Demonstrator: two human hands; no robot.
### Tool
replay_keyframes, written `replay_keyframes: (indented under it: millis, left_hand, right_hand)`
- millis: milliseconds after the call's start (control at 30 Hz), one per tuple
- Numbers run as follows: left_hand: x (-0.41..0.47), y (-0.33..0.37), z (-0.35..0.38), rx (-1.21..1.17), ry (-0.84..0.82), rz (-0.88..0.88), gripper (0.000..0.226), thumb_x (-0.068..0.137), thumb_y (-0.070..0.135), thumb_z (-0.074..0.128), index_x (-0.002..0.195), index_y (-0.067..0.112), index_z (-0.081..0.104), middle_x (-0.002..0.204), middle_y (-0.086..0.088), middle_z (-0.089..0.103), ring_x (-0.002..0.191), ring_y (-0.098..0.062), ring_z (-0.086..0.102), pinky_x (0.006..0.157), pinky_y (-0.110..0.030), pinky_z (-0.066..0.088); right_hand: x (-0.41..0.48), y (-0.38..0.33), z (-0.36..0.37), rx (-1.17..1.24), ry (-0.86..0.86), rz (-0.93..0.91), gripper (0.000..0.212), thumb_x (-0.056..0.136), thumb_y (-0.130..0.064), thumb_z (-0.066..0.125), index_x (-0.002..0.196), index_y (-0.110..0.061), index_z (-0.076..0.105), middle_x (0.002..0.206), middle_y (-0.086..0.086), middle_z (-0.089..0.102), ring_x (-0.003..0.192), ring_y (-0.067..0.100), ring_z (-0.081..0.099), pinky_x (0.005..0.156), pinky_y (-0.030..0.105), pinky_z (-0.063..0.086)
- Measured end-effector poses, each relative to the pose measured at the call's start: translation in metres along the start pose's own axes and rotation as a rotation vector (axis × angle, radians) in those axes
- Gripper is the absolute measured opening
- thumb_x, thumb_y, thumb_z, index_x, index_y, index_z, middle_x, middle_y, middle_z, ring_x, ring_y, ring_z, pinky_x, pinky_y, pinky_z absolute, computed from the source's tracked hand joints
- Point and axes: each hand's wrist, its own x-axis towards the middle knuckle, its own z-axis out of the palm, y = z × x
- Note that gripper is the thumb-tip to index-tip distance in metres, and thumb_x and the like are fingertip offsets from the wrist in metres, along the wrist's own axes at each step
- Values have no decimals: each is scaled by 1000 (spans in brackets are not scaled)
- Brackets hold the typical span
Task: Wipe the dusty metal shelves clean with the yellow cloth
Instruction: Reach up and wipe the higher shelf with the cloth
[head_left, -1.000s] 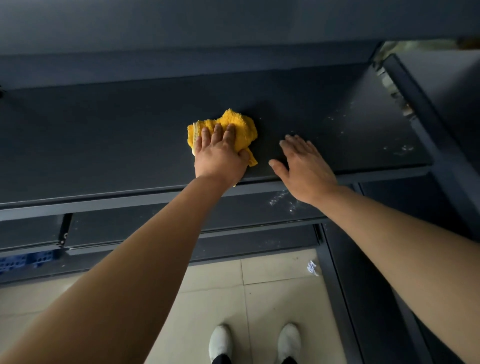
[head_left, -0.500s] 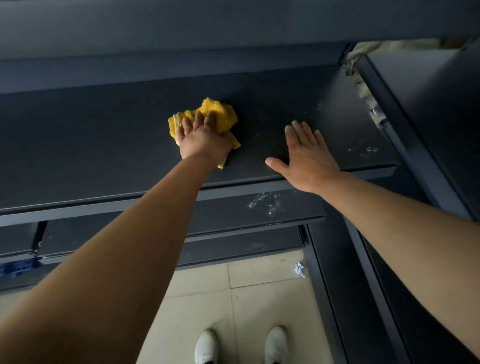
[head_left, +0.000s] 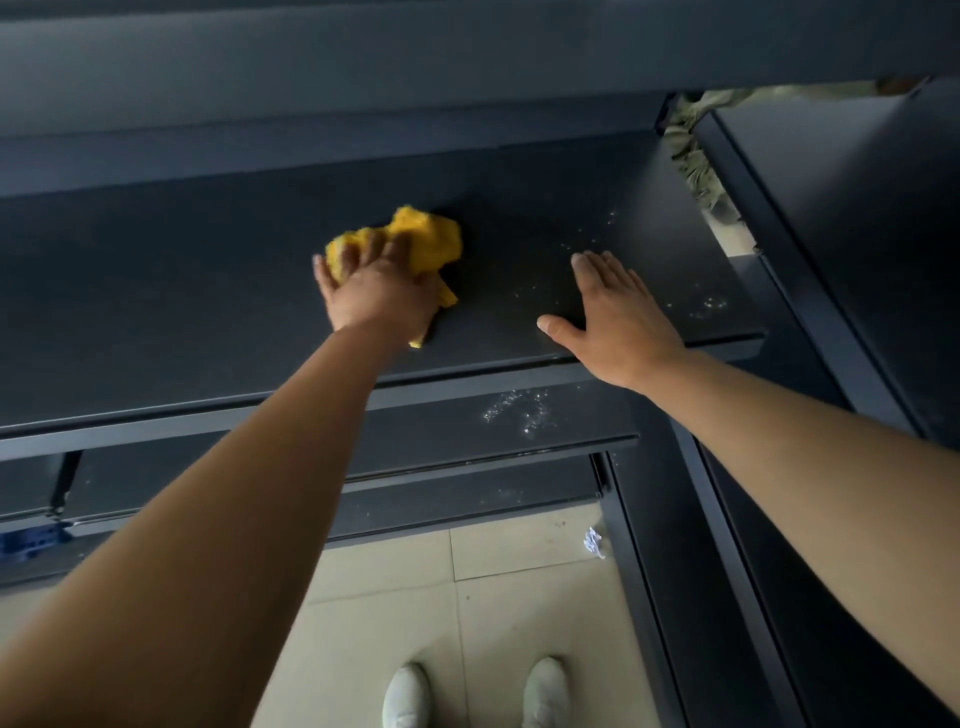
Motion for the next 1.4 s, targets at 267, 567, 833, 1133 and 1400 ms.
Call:
replay_keyframes:
  millis: [267,567,833,1133,1400]
  left_hand:
    - [10,40,11,-109,2,-29,66,93,45,39,150,22,16,159,-4,9,146,-33,-1,119,-44,0]
    - [-6,130,31,-81,-47,215,66,93,45,37,151,24,11,159,-3,6,146,-31,-2,119,-42,-3]
    - [21,94,20,-19,-2,101,62,93,44,35,150,27,17,158,1,14,146,-24,7,116,-48,-12]
    - [41,145,22,-106,-89,137,64,93,39,38,150,27,13,159,2,6,146,-27,-4,119,-39,-5]
    - [8,172,33,-56,-121,405,66,94,42,37,151,28,8,159,4,4,147,-22,-5,118,-36,-5]
  right_hand:
    - [-3,36,-8,-23,7,12,70,95,-52,38,147,-6,24,156,11,23,146,25,15,120,39,11]
    - [-15,72,-20,-35,61,53,60,96,-43,45,141,-5,37,145,11,43,136,26,35,109,36,32]
    - [3,82,-17,-46,27,40,72,97,-50,33,151,-9,10,160,9,8,148,23,5,121,36,7]
    - [12,114,-20,-61,-72,75,69,100,-48,24,151,-6,3,160,9,5,148,21,3,121,35,6]
    - [13,117,-19,-64,-83,47,69,100,-49,24,151,-8,2,160,7,3,148,19,1,121,36,8]
